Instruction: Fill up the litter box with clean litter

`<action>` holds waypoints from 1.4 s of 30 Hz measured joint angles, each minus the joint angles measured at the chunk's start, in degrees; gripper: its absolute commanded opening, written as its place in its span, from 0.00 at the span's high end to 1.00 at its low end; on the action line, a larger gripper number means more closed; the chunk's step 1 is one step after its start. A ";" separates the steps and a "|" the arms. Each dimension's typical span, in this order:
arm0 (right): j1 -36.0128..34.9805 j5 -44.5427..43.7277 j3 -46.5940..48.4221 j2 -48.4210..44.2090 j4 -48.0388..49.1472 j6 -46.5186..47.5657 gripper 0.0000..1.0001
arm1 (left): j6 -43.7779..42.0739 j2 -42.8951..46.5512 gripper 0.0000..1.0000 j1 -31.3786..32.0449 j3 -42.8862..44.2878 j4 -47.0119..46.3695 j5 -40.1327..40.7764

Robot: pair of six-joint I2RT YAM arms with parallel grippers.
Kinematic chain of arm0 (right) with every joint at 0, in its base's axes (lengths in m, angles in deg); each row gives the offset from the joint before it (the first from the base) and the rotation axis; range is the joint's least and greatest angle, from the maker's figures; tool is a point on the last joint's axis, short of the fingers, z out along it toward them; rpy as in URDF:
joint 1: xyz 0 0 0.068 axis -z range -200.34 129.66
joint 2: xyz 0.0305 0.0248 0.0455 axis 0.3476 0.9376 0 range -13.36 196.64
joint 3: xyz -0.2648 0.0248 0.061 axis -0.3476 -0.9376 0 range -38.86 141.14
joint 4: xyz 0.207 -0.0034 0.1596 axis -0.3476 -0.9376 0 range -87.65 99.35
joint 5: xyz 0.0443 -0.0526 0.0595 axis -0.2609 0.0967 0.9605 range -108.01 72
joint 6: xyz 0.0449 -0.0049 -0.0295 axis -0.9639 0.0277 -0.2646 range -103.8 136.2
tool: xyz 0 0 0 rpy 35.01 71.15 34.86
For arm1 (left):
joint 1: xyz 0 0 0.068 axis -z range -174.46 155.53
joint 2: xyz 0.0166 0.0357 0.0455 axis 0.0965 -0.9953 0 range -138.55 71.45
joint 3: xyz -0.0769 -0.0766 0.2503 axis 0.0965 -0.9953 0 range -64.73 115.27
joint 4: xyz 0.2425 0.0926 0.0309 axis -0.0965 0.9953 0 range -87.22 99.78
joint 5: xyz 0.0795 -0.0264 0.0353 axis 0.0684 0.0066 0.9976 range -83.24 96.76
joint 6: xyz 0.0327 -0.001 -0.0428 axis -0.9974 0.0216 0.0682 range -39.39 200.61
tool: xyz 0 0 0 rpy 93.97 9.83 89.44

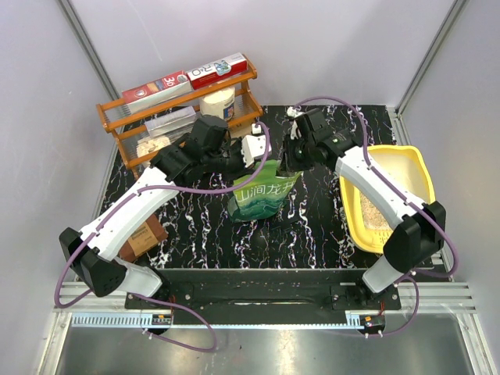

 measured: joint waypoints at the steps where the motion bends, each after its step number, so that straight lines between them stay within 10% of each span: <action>1: -0.07 0.09 -1.01 0.00 0.85 -0.63 1.00 | -0.02 0.00 1.00 0.00 0.00 0.00 0.00; 14: 2.01 12.63 -8.66 -0.37 9.51 -3.98 1.00 | -1.75 0.00 1.00 0.00 0.00 0.09 0.37; 29: 21.00 51.30 -18.53 -2.64 27.91 -19.93 1.00 | -8.09 -1.18 1.00 0.20 1.84 2.95 2.97; 42: 32.85 61.24 -21.24 -5.33 31.95 -24.15 1.00 | -11.96 -3.80 1.00 0.66 5.05 4.48 5.14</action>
